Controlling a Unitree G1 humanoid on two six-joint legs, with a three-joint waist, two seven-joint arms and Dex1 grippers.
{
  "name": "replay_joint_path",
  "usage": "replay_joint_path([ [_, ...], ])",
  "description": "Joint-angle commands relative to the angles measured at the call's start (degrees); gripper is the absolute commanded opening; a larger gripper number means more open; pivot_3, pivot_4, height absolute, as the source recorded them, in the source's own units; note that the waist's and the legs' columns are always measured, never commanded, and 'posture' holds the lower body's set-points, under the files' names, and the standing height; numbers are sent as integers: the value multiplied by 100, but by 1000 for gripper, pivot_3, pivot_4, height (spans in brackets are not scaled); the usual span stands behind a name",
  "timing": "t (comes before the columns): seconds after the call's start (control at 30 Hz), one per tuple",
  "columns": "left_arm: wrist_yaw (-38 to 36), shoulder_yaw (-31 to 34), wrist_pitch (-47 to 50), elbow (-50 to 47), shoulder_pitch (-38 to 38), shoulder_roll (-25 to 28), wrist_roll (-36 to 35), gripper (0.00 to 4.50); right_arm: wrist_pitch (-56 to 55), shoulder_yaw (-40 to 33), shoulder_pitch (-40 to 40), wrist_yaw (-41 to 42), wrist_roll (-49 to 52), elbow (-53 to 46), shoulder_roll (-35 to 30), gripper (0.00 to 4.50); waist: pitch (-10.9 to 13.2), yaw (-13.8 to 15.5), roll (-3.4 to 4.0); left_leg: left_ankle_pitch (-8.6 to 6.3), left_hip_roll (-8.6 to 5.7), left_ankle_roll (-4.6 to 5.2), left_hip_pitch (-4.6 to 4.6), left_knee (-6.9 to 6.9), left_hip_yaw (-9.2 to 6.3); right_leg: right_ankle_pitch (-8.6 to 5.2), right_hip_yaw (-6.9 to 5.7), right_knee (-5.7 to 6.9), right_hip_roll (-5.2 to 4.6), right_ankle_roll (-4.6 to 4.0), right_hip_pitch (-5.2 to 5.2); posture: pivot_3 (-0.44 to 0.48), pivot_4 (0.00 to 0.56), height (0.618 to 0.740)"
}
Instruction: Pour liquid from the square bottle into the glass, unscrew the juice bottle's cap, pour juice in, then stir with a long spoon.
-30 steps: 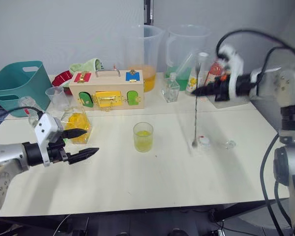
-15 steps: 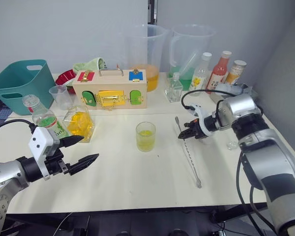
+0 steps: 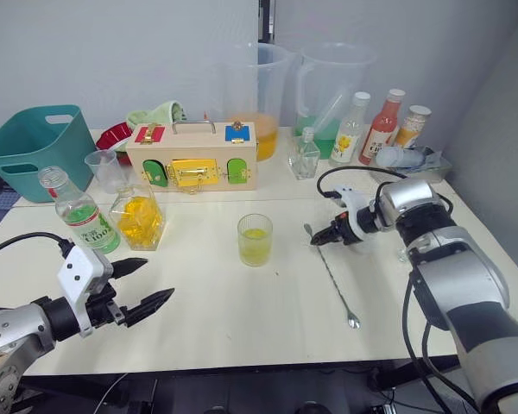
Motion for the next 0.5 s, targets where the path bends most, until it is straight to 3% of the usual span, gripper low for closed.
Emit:
replay_joint_path([
  [0.03,-80,129,-238,236,-32,72,131,4500,-841,-327,81,498,-4,-615,-453,4374,0,2,0,0,-1,0,0,0,1,0,0,0,-1,0,0,0,150,740],
  [0.23,-436,387,-481,1114,-19,424,389,4500,-2817,-1676,1342,459,449,-2260,-1163,4446,0,2,0,-3,3,5,0,-5,2,0,-4,-9,1,0,2,0,150,740],
  [0.5,-761,430,-1169,2097,-191,508,700,4500,-3574,-2980,3693,550,979,-4339,-1825,4446,0,43,-1,-5,8,8,3,-2,1,0,-5,-13,1,0,12,0,150,740],
])
